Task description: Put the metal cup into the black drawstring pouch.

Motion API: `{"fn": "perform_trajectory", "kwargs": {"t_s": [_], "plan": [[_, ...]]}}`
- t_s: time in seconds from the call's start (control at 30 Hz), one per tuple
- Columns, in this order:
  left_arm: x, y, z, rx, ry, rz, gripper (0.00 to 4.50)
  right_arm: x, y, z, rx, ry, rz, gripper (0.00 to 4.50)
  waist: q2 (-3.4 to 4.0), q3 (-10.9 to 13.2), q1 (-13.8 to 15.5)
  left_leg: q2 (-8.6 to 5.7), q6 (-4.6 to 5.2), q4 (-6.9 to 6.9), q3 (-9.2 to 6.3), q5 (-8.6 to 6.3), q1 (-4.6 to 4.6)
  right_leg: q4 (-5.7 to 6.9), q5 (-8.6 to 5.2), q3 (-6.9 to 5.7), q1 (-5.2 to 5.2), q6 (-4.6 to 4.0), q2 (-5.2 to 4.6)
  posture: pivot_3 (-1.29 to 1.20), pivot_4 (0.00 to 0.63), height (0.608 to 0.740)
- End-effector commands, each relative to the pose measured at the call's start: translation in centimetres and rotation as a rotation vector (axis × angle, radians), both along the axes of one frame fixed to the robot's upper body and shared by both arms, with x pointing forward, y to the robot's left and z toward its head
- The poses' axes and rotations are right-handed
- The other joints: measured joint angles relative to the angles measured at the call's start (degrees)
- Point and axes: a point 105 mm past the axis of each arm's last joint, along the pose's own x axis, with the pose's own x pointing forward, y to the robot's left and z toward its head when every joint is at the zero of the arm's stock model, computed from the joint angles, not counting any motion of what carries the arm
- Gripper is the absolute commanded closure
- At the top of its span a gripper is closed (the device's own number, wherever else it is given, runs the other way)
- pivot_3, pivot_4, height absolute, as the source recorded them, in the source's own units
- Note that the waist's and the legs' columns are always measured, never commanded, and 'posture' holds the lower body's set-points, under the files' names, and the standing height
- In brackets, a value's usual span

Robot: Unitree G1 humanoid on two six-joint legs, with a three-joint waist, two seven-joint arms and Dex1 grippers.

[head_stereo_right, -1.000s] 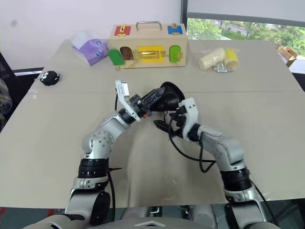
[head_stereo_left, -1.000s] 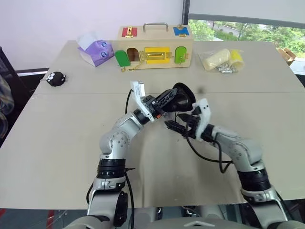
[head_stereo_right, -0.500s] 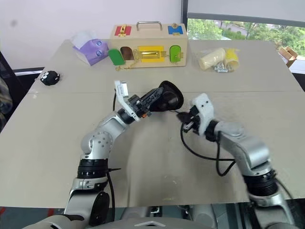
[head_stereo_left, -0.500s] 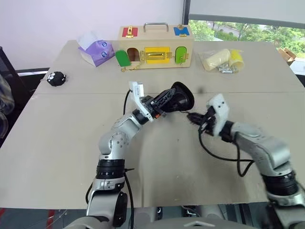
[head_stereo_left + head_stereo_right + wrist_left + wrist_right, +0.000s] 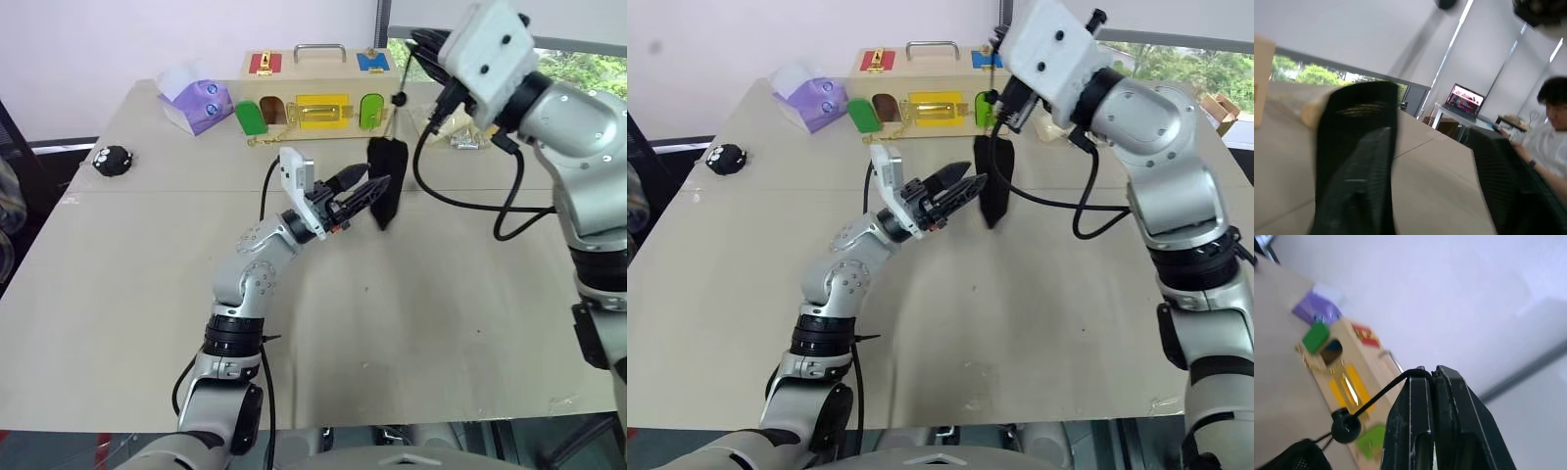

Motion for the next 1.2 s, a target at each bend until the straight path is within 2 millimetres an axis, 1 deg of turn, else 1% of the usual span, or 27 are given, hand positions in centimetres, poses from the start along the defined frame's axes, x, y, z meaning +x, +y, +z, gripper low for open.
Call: {"fn": "perform_trajectory", "kwargs": {"t_s": [0.03,0.13,0.23,0.43,0.57,0.67,0.7,0.73,0.8,0.83,0.87,0.93,0.97,1.03,1.07,1.1,1.13,1.2], "plan": [[-1.0,-0.6,3.4,0.042,-0.242,0.003,1.61,-0.8,0.2,1.6,0.013,-0.072,0.030,4.50,-0.02,0.03,-0.07,0.00,0.00,0.01,0.00,0.00,-0.02,-0.02,0.00,-0.01,0.00,0.00,-0.01,0.00,0.150,0.740],[-0.5,-0.8,4.5,0.063,-0.312,0.045,1.61,-0.9,0.4,1.4,0.016,-0.064,0.054,4.50,-0.01,0.04,-0.11,0.00,0.00,0.03,-0.02,0.00,-0.02,0.02,0.01,-0.03,0.00,0.01,-0.01,0.00,0.150,0.740],[0.1,-0.8,5.5,0.054,-0.348,0.081,1.61,-1.0,0.8,1.0,0.014,-0.048,0.074,4.50,-0.01,0.04,-0.22,0.00,0.00,0.02,-0.02,0.00,0.01,0.07,0.01,-0.03,0.00,0.00,0.00,0.00,0.150,0.740],[1.3,-0.8,5.8,0.060,-0.360,0.128,1.61,-1.2,1.3,1.0,0.020,-0.029,0.106,4.50,-0.01,0.04,-0.30,0.01,0.00,0.03,-0.02,0.00,0.04,0.12,0.01,-0.03,0.00,0.00,0.01,0.00,0.150,0.740],[1.2,-0.9,6.8,0.011,-0.372,0.108,1.61,-1.5,1.7,0.6,0.010,-0.012,0.122,4.50,-0.02,0.04,-0.19,0.01,0.00,0.04,-0.02,0.00,0.02,0.10,0.01,-0.04,0.00,0.01,-0.01,0.00,0.150,0.740],[1.0,-0.7,7.1,-0.024,-0.368,0.098,2.45,-1.5,1.8,0.4,0.007,-0.003,0.122,4.50,-0.02,0.04,-0.23,0.01,0.01,0.05,-0.02,0.00,0.01,0.09,0.01,-0.04,0.00,0.00,-0.01,0.00,0.150,0.740],[1.0,-0.6,7.2,-0.030,-0.367,0.096,3.04,-1.5,1.8,0.4,0.005,0.000,0.122,4.50,-0.02,0.04,-0.24,0.01,0.00,0.05,-0.02,0.00,0.01,0.09,0.01,-0.04,0.00,0.00,-0.01,0.00,0.150,0.740],[1.0,-0.6,7.1,-0.029,-0.365,0.099,3.29,-1.6,1.7,0.3,0.003,0.002,0.121,4.50,-0.01,0.04,-0.25,0.01,0.00,0.05,-0.03,0.00,0.01,0.09,0.01,-0.05,0.00,0.00,-0.01,0.00,0.150,0.740],[1.0,-0.6,6.8,-0.020,-0.358,0.095,4.14,-1.6,1.7,0.1,0.001,0.005,0.118,4.50,-0.01,0.04,-0.26,0.02,0.00,0.05,-0.03,0.00,0.01,0.10,0.01,-0.05,0.00,0.00,0.00,0.00,0.150,0.740],[1.0,-0.7,6.6,-0.016,-0.351,0.089,4.33,-1.6,1.7,0.1,0.001,0.005,0.117,4.50,-0.02,0.04,-0.26,0.02,0.00,0.05,-0.03,0.00,0.01,0.11,0.01,-0.06,0.00,0.00,0.00,0.00,0.150,0.740],[1.0,-0.7,6.3,-0.010,-0.343,0.085,4.33,-1.6,1.7,0.2,0.003,0.003,0.116,4.50,-0.01,0.04,-0.26,0.01,0.00,0.05,-0.03,0.00,0.02,0.11,0.01,-0.06,0.00,0.00,0.00,0.00,0.150,0.740],[1.1,-0.9,5.3,0.022,-0.326,0.083,4.33,-1.6,1.4,1.5,0.056,-0.058,0.101,4.50,-0.02,0.04,-0.27,0.01,0.00,0.05,-0.03,0.00,0.01,0.12,0.01,-0.05,0.00,0.00,0.00,0.00,0.150,0.740],[1.4,-1.0,4.7,0.050,-0.316,0.092,4.33,-1.7,0.9,3.3,0.106,-0.151,0.069,4.50,-0.01,0.04,-0.27,0.01,0.00,0.05,-0.03,0.00,0.04,0.13,0.01,-0.04,0.01,0.00,0.00,0.00,0.150,0.740],[2.3,-1.0,2.8,0.135,-0.284,0.138,4.33,-2.9,-0.6,7.7,0.173,-0.439,-0.020,4.50,0.02,0.06,-0.30,0.01,0.00,0.06,-0.02,0.00,0.04,0.16,0.01,-0.04,-0.01,0.00,0.00,0.00,0.150,0.740],[2.8,-0.9,1.7,0.176,-0.267,0.167,4.33,-3.7,-1.5,9.6,0.235,-0.539,-0.045,4.50,0.03,0.07,-0.32,-0.01,0.00,0.05,0.00,0.00,0.03,0.17,0.01,-0.04,-0.03,0.00,-0.01,0.00,0.150,0.740],[3.2,-0.8,0.7,0.201,-0.248,0.182,4.33,-4.3,-2.3,10.9,0.288,-0.603,-0.063,4.50,0.03,0.07,-0.31,-0.01,0.00,0.06,0.00,0.01,0.04,0.19,0.01,-0.03,-0.04,0.00,0.00,0.00,0.150,0.740],[3.4,-0.7,0.2,0.214,-0.238,0.189,4.33,-4.6,-2.8,11.6,0.326,-0.633,-0.070,4.50,0.02,0.06,-0.18,-0.01,-0.01,0.05,-0.01,0.01,0.03,0.18,0.01,-0.04,-0.04,0.00,0.01,0.00,0.150,0.740],[3.6,-0.8,-1.7,0.252,-0.183,0.160,4.33,-5.5,-3.7,12.6,0.368,-0.712,-0.079,4.50,-0.11,-0.01,-0.17,0.03,-0.03,0.04,-0.04,0.02,0.02,0.10,0.00,-0.08,-0.02,0.00,0.02,0.00,0.150,0.740]]}}
